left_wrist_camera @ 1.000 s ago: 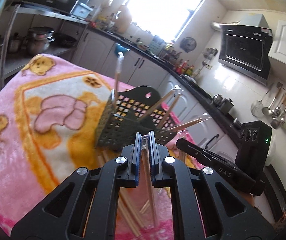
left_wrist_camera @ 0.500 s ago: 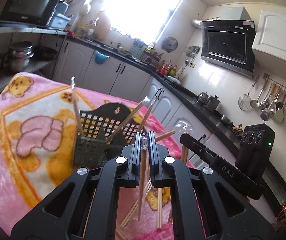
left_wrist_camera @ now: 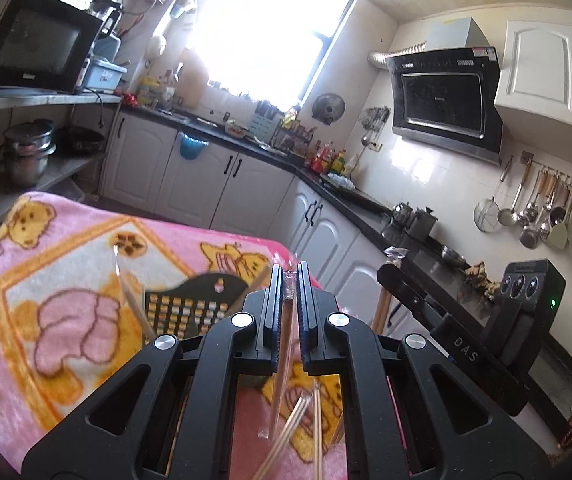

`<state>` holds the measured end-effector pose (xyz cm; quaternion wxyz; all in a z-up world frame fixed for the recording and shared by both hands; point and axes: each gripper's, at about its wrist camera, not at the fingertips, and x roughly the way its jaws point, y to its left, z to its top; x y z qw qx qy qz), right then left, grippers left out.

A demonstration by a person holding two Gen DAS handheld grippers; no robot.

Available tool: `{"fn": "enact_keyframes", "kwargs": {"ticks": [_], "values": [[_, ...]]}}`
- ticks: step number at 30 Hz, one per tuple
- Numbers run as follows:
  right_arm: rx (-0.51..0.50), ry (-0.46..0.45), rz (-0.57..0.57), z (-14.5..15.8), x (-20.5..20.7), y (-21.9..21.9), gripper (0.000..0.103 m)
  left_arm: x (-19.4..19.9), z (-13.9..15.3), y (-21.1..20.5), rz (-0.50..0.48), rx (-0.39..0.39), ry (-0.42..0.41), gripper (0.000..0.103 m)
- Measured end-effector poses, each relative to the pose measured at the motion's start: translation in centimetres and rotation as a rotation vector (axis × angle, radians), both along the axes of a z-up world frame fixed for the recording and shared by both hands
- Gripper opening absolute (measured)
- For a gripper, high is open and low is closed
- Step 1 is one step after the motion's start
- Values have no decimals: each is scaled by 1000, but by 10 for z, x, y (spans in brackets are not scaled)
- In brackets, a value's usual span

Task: Organize utensils
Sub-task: 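Lift the gripped chopsticks up over the basket with both tools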

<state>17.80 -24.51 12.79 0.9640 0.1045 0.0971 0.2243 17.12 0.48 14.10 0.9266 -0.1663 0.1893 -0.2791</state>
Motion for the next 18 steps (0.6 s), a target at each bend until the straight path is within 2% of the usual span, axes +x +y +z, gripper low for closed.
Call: {"fn": "enact_keyframes", "kwargs": {"ticks": [12,18], "values": [[8,-120,-29,30,34,16,6,26,36,13,96,-35,-78,4],[20,-224,-61,43,44,20,6,34,46,11,132,-23,-113,4]]}}
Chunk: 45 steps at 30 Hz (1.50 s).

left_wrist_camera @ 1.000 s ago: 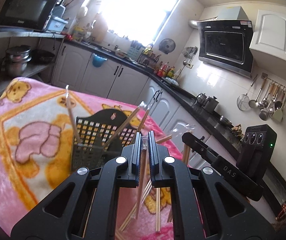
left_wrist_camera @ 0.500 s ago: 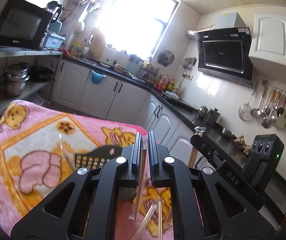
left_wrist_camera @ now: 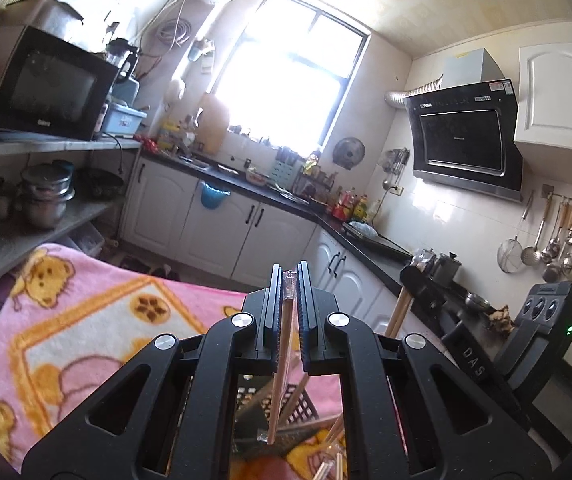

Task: Organize utensils
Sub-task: 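Lift the gripped chopsticks up over the basket with both tools, then lower the chopsticks into the basket with both tools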

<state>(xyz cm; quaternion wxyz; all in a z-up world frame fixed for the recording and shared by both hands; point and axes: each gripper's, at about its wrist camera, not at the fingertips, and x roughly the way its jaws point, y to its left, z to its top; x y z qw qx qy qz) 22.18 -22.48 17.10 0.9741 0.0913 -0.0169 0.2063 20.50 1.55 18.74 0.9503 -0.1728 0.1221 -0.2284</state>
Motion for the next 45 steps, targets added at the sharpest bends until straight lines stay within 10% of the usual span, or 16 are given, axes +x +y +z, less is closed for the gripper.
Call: {"fn": "enact_keyframes", "kwargs": {"ticks": [25,45], "values": [[-67,-42,-239,-49,44,27,6,31,-42,-12,39,25,35,4],[-55,42,-209,-77,42,30,7,33,-70,-20,31,40,78,4]]}}
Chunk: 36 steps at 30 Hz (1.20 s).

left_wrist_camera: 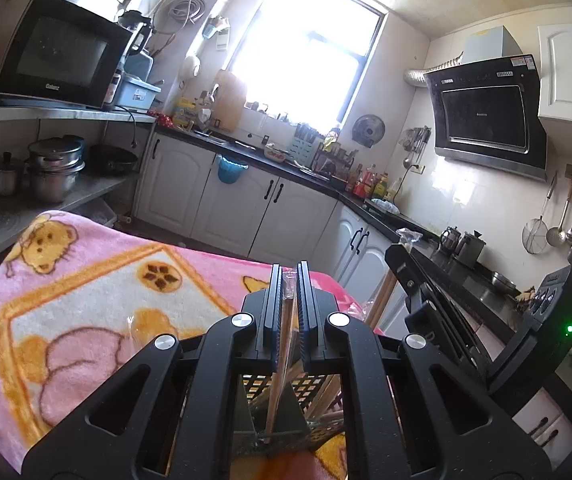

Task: Organize utensils
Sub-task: 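Lower the chopsticks into the basket with both tools, then open both tools to release the chopsticks and withdraw from the basket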

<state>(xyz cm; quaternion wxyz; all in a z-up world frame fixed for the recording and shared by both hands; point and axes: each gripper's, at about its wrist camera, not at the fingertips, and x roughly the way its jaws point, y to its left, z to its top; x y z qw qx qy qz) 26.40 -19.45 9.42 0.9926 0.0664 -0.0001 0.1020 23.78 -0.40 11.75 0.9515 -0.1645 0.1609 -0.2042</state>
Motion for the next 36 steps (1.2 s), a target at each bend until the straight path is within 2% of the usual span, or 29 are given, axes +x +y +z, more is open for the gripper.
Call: {"fn": "enact_keyframes", "kwargs": {"ticks": [1,3,12,14,19,23,28,36], "values": [[3,2,1,0,-2,-2,8,0,-1,0,1,1,0,4],[8,3,-1,-1,-7,-5,17,0,-2,0,2,0,1,4],[27,25,8,-1,-31,-20,30,-3,-7,-3,-1,-2,23,6],[29,39,7,-1,-34,-23,31,-3,-8,-4,0,2,29,10],[43,80,6,1,-46,-31,34,-6,-11,-4,1,5,53,27],[44,112,1,3,-54,-36,36,-9,-14,-2,-8,1,71,34],[51,178,2,1,-61,-44,39,-21,-10,2,-13,-3,84,54],[62,258,0,-5,-75,-53,47,-45,-3,10,-17,-17,84,77]]}}
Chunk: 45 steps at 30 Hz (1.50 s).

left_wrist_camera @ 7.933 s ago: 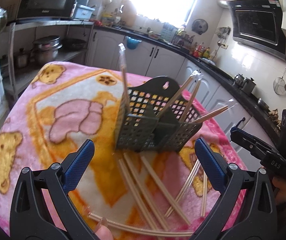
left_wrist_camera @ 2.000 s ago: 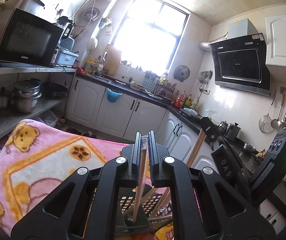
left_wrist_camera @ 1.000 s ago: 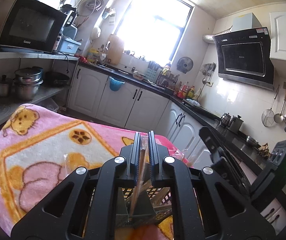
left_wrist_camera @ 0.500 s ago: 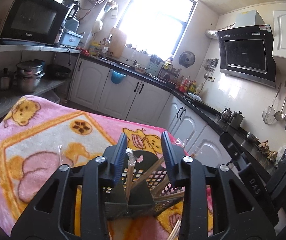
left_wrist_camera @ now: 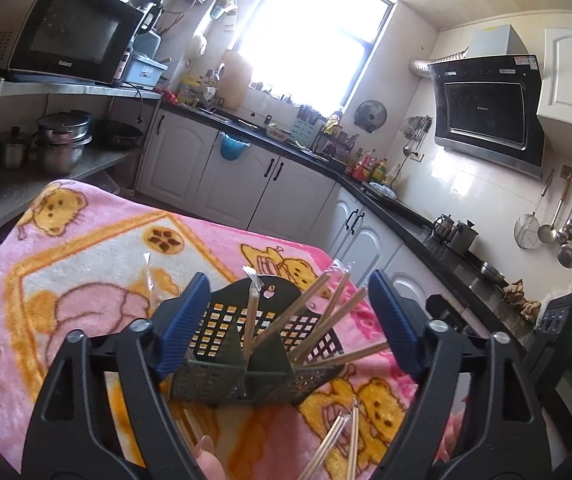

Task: Organize utensils
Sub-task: 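Open both tools to release the chopsticks and withdraw from the basket, then close the left tool on wrapped chopsticks while the right tool grasps chopsticks too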

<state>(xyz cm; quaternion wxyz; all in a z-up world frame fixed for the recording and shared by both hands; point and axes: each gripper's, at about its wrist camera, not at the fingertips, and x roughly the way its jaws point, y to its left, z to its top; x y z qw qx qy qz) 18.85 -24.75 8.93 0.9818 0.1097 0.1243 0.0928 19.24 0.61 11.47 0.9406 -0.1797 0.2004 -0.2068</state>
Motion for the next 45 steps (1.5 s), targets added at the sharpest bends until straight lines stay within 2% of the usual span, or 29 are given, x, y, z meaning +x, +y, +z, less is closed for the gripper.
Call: {"fn": "enact_keyframes", "kwargs": {"ticks": [4,6,9,18,30,45], "values": [[-4,23,9,-4,-6,0,48,-10,1,1,-8,2,-1,89],[-5,35,15,-7,-9,1,50,-13,0,2,-13,4,1,92],[-5,44,25,-9,-14,2,55,-19,-4,2,-18,11,8,92],[-18,83,67,-17,-26,7,59,-27,-21,15,16,7,51,92],[-45,158,122,-35,-37,18,60,-32,-47,29,42,-4,123,92],[-50,271,144,-69,-46,17,60,-35,-82,32,58,36,215,92]]}}
